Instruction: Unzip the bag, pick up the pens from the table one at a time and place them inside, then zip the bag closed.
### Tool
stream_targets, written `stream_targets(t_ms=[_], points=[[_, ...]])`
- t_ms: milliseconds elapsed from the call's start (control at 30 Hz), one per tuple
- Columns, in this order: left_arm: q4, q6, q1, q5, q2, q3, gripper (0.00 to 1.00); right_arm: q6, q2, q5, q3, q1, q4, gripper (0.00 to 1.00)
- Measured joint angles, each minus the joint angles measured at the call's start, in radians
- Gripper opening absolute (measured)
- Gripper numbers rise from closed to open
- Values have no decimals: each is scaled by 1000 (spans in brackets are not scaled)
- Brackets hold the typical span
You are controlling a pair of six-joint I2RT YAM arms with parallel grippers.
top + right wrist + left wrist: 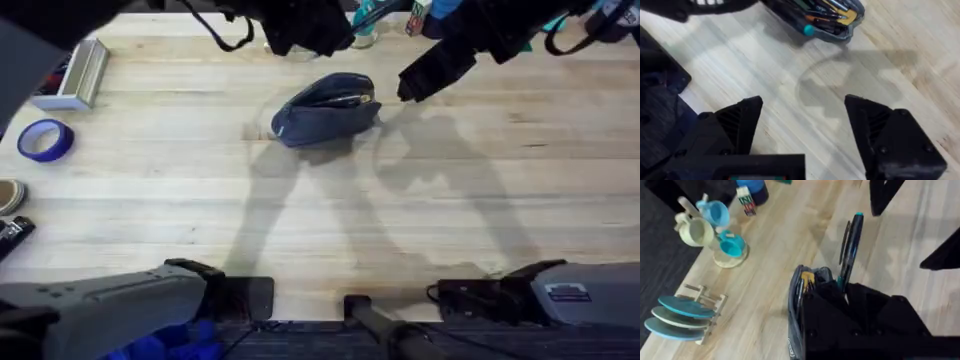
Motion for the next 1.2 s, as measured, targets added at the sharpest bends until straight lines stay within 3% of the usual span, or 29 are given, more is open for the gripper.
stream_targets(t_ms=[400, 1200], points=[[-4, 0, -17, -96, 134, 0, 41, 0, 0, 0, 0, 0, 0, 996], [-11, 0, -17, -156, 276, 0, 41, 0, 0, 0, 0, 0, 0, 996]])
